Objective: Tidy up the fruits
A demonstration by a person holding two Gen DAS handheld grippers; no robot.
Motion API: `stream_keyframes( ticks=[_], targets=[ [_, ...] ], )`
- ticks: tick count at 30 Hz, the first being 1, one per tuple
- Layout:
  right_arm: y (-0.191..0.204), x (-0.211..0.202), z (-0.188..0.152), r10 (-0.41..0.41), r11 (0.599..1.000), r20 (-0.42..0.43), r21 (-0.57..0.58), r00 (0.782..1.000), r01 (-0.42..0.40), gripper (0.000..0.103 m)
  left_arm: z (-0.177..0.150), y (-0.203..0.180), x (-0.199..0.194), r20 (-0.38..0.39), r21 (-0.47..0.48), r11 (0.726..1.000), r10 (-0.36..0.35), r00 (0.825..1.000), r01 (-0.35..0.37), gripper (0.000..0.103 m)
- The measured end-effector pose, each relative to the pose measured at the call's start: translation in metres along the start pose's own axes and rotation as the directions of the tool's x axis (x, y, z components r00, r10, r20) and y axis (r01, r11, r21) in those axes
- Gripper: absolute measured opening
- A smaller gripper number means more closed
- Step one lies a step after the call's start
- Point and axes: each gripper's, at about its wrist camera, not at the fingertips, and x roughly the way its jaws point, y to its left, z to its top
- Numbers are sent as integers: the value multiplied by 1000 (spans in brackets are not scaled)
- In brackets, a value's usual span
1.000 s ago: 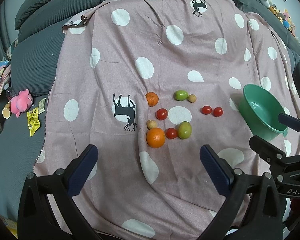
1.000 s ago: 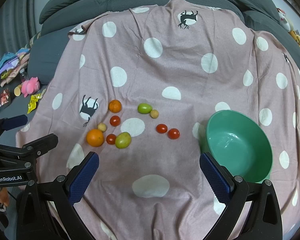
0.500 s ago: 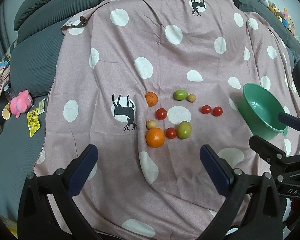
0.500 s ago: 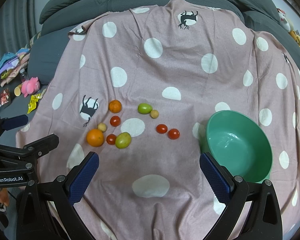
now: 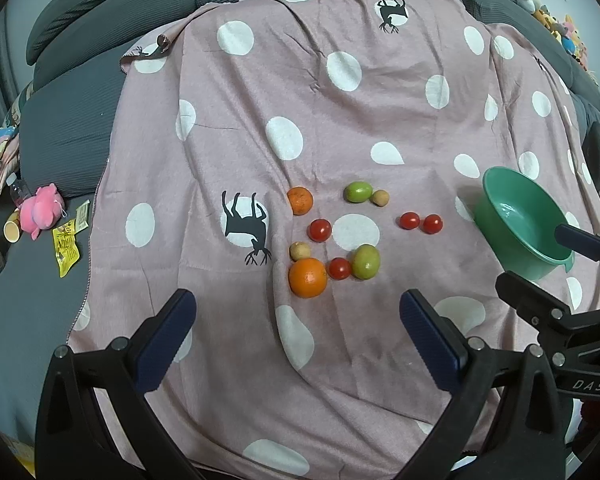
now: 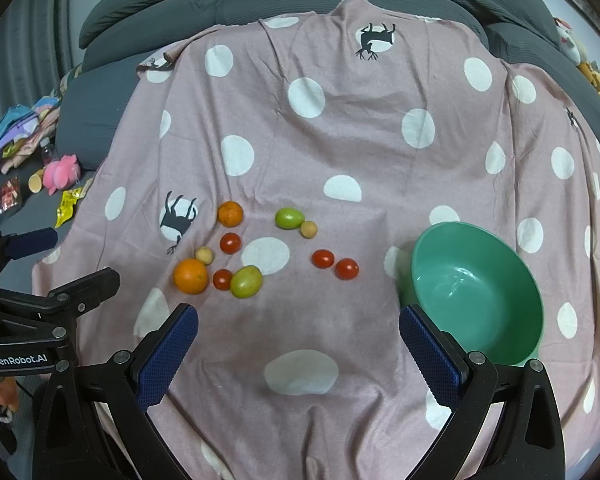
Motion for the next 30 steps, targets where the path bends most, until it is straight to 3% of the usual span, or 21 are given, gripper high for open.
stream_keyframes(
  ticks=[14,20,30],
  targets=[
    [-1,3,-1,2,1000,-5,4,1000,-2,102,-1,-3,5,-8,1,1000,-5,1000,5,102],
    [-6,9,-7,20,1000,-16,23,1000,-20,102,-6,7,16,-20,-39,995,-93,995,92,102],
    [-8,43,-17,63,998,-98,35,993,-60,102,-19,15,47,-54,-50,990,-138,989,135,101]
  ],
)
